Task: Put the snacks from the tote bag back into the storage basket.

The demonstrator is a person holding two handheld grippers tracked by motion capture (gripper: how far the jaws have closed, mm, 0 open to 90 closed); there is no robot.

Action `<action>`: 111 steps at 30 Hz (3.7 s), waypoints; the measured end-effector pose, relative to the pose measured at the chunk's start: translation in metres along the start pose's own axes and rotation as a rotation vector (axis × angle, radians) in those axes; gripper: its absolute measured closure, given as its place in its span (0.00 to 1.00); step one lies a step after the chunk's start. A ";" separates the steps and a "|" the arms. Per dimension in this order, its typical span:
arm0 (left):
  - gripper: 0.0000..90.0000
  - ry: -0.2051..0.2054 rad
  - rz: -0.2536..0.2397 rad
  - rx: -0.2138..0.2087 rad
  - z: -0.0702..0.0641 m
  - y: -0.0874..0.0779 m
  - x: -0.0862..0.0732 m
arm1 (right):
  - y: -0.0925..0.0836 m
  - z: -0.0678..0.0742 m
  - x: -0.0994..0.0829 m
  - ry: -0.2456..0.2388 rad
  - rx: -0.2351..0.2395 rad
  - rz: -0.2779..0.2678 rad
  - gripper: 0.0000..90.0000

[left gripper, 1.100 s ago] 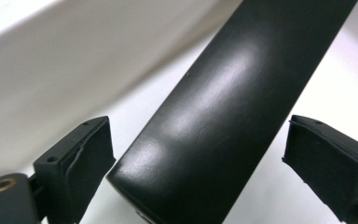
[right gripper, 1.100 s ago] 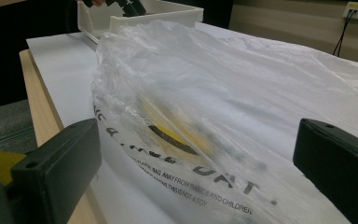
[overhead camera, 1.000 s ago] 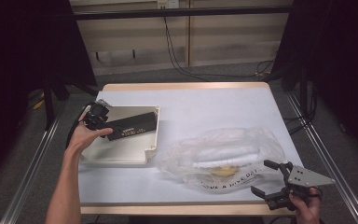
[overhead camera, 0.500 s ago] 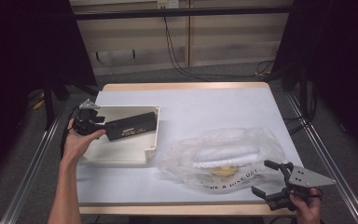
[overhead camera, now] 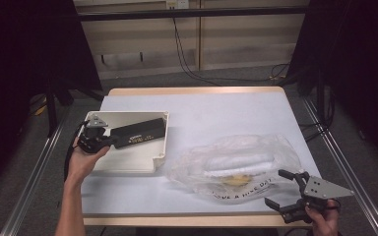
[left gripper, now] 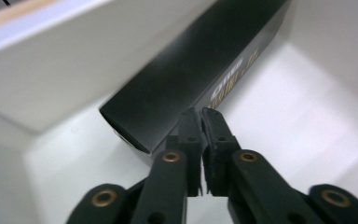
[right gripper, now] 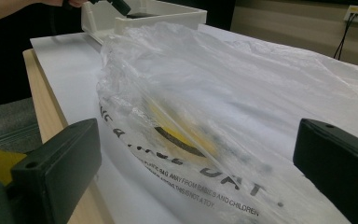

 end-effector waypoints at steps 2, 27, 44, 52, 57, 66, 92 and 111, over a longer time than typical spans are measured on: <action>1.00 0.017 0.036 0.005 -0.001 0.005 -0.003 | 0.001 -0.001 0.000 -0.004 -0.008 -0.008 0.00; 0.99 0.072 0.120 0.041 -0.014 0.039 0.005 | 0.004 0.001 0.000 -0.012 0.001 0.004 0.00; 1.00 0.097 0.129 0.052 -0.023 0.056 0.017 | 0.004 0.001 0.000 -0.008 0.001 0.004 0.00; 1.00 0.099 0.097 0.051 -0.027 0.064 0.020 | 0.004 0.002 -0.001 -0.008 0.010 0.005 0.00; 0.99 0.094 0.095 0.051 -0.026 0.067 0.020 | 0.004 0.001 -0.001 -0.003 0.003 0.005 0.00; 0.93 0.107 0.096 0.055 -0.027 0.073 0.019 | 0.003 0.001 -0.001 -0.008 -0.002 -0.002 0.00; 0.25 0.061 -0.131 -0.023 -0.026 0.007 0.030 | 0.001 0.000 0.000 -0.010 -0.017 -0.003 0.00; 0.05 -0.010 -0.358 -0.029 0.011 -0.066 0.020 | 0.004 -0.001 0.001 -0.001 -0.010 -0.004 0.00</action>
Point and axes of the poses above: each handheld gripper's, and its own axes: y roughly forward along the jaws, x roughly out of its top, z roughly to its left, the point moved 6 cm from there along y, roughly forward along the jaws, and after that the axes turned 7 degrees about x, right-handed, at the moved point
